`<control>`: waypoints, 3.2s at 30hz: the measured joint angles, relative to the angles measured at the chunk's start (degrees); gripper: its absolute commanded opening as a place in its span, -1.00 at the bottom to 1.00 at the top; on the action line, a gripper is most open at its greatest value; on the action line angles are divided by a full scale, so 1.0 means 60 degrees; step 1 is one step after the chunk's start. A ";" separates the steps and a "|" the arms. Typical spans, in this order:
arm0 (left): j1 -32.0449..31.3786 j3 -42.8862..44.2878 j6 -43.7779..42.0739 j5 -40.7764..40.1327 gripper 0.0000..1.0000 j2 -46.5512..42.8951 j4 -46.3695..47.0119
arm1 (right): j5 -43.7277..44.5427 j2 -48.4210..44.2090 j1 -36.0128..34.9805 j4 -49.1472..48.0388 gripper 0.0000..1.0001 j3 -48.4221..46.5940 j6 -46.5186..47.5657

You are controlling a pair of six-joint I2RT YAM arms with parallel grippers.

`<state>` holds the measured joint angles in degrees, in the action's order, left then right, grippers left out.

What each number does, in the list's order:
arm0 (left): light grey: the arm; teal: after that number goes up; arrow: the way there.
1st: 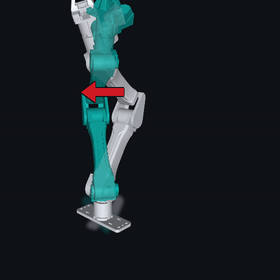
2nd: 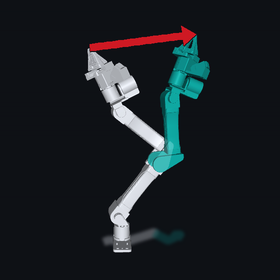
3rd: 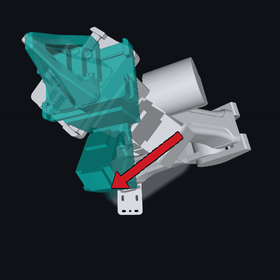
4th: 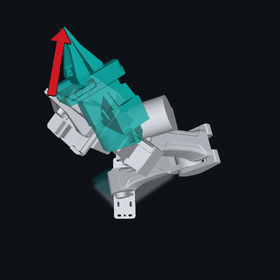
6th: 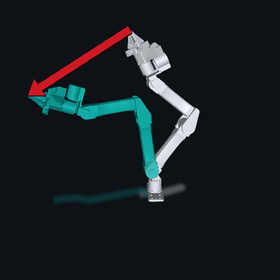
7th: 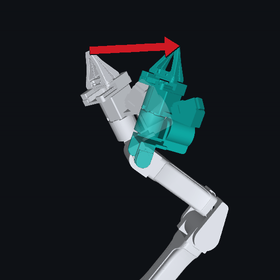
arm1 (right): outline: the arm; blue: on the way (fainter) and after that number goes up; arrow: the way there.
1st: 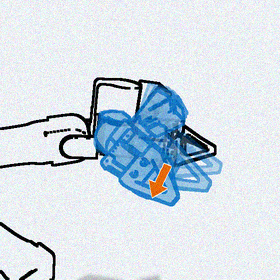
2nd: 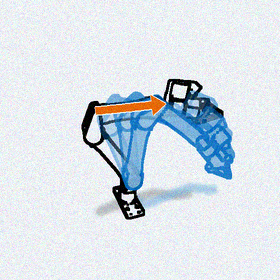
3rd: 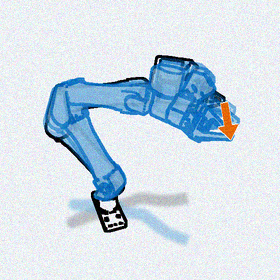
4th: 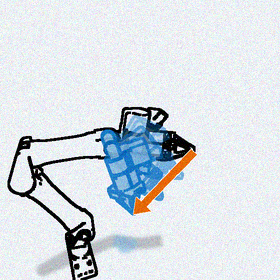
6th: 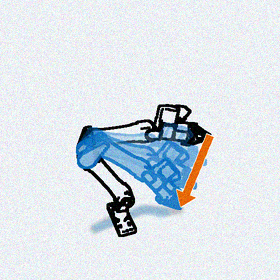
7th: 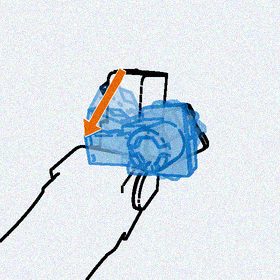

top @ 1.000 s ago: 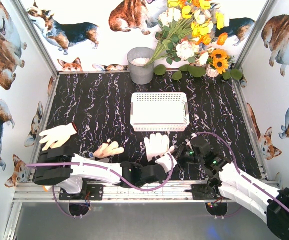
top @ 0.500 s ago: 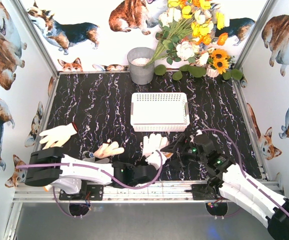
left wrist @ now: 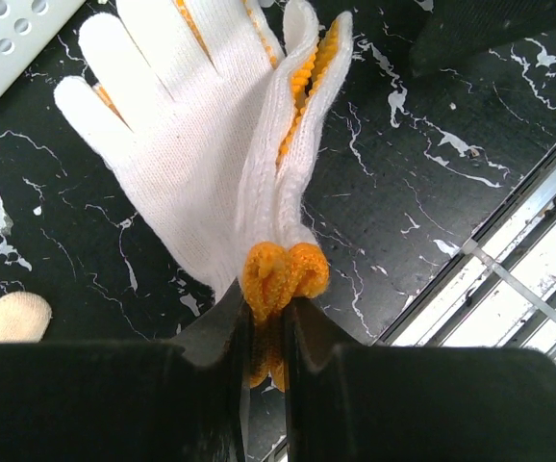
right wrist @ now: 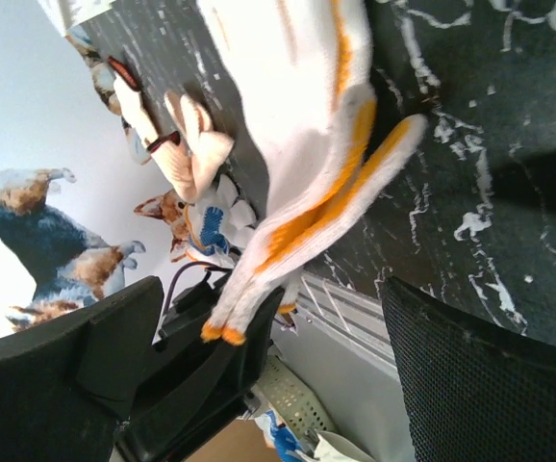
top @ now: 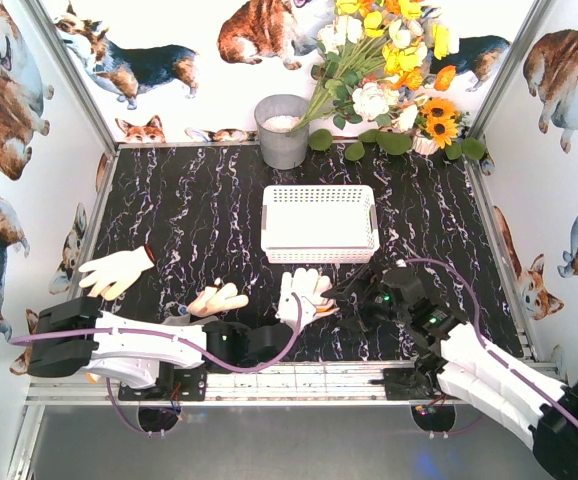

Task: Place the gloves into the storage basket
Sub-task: Pick up the glove from the center of the board, then place the glove in the bin.

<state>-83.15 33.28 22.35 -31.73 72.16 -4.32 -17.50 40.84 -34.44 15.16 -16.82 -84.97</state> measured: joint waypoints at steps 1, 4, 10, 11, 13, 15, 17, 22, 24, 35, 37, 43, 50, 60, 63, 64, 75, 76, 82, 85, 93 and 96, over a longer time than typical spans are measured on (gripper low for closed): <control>0.0000 -0.0018 0.0015 0.0004 -1.00 -0.0058 -0.0004 | -0.0004 0.0160 0.0000 -0.0251 0.99 0.0120 -0.0120; 0.0018 -0.0069 0.0051 0.0011 -1.00 -0.0302 -0.0036 | -0.0076 0.0747 0.0000 -0.0834 0.99 0.0412 -0.0361; 0.0040 -0.0080 0.0142 0.0131 -1.00 -0.0444 -0.0036 | -0.0266 0.1701 0.0000 -0.1861 0.99 0.0747 -0.0648; 0.0040 -0.0080 0.0146 0.0164 -1.00 -0.0444 -0.0033 | -0.0284 0.1792 0.0000 -0.1993 1.00 0.0754 -0.0659; 0.0040 -0.0080 0.0149 0.0189 -1.00 -0.0444 -0.0036 | -0.0302 0.1993 0.0000 -0.2324 0.97 0.0750 -0.0692; 0.0044 -0.0080 0.0149 0.0215 -1.00 -0.0444 -0.0033 | -0.0317 0.2269 -0.0018 -0.2667 0.92 0.0750 -0.0725; 0.0040 -0.0080 0.0146 0.0240 -1.00 -0.0444 -0.0033 | -0.0317 0.2583 -0.0084 -0.2936 0.86 0.0750 -0.0790; 0.0044 -0.0080 0.0142 0.0288 -1.00 -0.0441 -0.0033 | -0.0324 0.3610 -0.0328 -0.3610 0.80 0.0750 -0.0914; 0.0044 -0.0080 0.0135 0.0324 -1.00 -0.0415 -0.0029 | -0.0426 0.4116 -0.0393 -0.3942 0.78 0.0707 -0.0973; 0.0040 -0.0069 -0.0018 0.0423 -1.00 -0.0346 -0.0058 | -0.1060 0.6699 -0.0852 -0.5621 -0.01 -0.0415 -0.0863; 0.0044 -0.0069 -0.0018 0.0423 -1.00 -0.0346 -0.0102 | -0.1082 0.6892 -0.0900 -0.5803 -0.12 -0.0412 -0.0900; 0.0044 -0.0069 -0.0022 0.0426 -1.00 -0.0350 -0.0233 | -0.1071 0.6965 -0.0933 -0.6120 -0.46 -0.0346 -0.0929; 0.0044 0.0240 -0.0193 0.0419 -1.00 -0.0572 -0.0838 | -0.1107 0.6940 -0.0940 -0.6222 -0.77 -0.0346 -0.0863; 0.1122 0.2127 -0.1071 0.1009 -1.00 -0.1078 -0.3013 | -0.0707 0.5034 -0.0933 -0.4819 -1.00 -0.1086 -0.0521; 0.1450 0.2860 -0.1472 0.1107 -1.00 -0.1151 -0.3442 | -0.0215 0.3942 -0.0922 -0.3767 -1.00 -0.1778 -0.0146; 0.1534 0.3075 -0.1625 0.1111 -1.00 -0.1155 -0.3544 | -0.0051 0.3617 -0.0918 -0.3461 -1.00 -0.1993 -0.0029; 0.3169 0.5756 -0.3876 0.1712 -1.00 0.0565 -0.3300 | 0.2419 0.2200 -0.0321 -0.0412 -1.00 -0.4284 0.2124; 0.3304 0.5894 -0.4054 0.1800 -1.00 0.0765 -0.3155 | 0.2656 0.2182 -0.0262 -0.0284 -1.00 -0.4379 0.2280; 0.4018 0.6714 -0.5289 0.2459 -1.00 0.2007 -0.2379 | 0.3978 0.2229 -0.0120 -0.0098 -1.00 -0.4484 0.3187; 0.4393 0.6805 -0.5745 0.2834 -1.00 0.2401 -0.1880 | 0.4619 0.2463 -0.0113 -0.0226 -1.00 -0.4492 0.3614; 0.5257 0.6808 -0.6739 0.3716 -1.00 0.3198 -0.0696 | 0.5989 0.3417 -0.0117 -0.1402 -1.00 -0.4481 0.4353; 0.5482 0.6914 -0.7045 0.3905 -1.00 0.3621 -0.0444 | 0.6404 0.3858 -0.0117 -0.1978 -1.00 -0.4470 0.4623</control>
<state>-50.26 74.76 -19.92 -8.29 93.89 -6.98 20.93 63.99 -35.14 3.29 -43.64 -57.23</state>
